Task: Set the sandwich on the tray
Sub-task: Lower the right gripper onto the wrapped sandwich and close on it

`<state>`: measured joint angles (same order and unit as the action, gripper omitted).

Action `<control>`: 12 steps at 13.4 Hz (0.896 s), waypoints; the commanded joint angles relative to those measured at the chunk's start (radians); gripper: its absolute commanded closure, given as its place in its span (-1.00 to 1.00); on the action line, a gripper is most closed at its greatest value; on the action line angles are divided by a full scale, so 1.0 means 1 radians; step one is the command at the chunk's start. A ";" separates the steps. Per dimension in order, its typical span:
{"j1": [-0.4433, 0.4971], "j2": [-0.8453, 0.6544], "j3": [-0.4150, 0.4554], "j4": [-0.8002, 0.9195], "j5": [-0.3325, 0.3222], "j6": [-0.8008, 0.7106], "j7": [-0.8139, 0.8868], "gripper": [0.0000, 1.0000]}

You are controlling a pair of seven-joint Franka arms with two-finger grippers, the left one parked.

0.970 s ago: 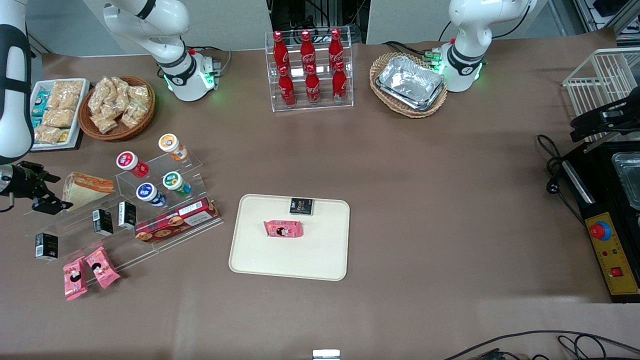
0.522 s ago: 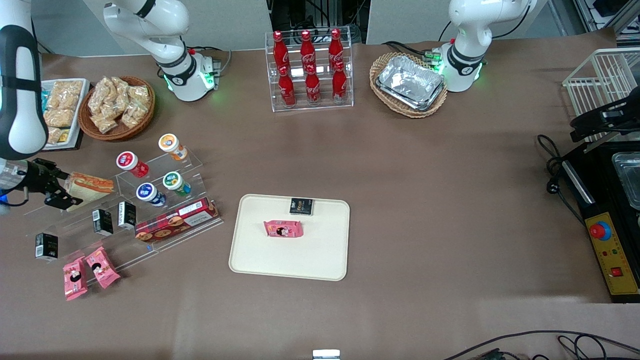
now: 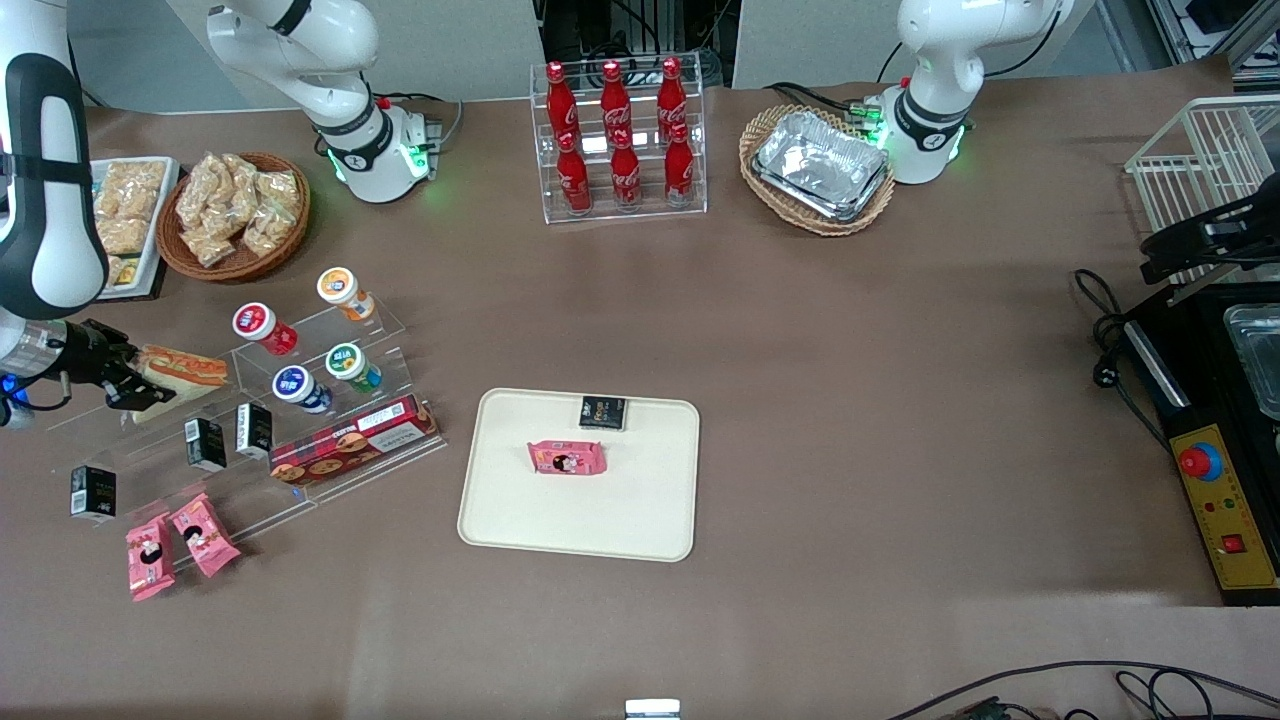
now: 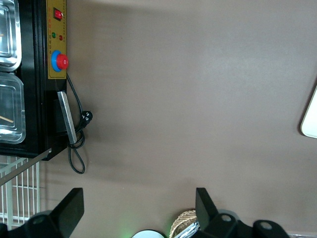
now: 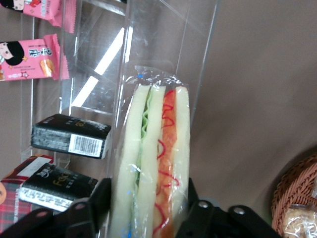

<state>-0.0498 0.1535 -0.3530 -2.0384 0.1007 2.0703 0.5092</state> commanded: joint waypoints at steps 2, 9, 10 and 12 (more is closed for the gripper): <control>0.004 -0.023 -0.003 0.001 0.020 0.010 -0.130 1.00; 0.008 -0.015 0.003 0.242 0.020 -0.214 -0.136 1.00; 0.019 -0.014 0.005 0.282 0.022 -0.246 -0.135 1.00; 0.036 -0.015 0.005 0.361 0.028 -0.311 -0.117 1.00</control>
<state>-0.0326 0.1287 -0.3465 -1.7870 0.1028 1.8509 0.3837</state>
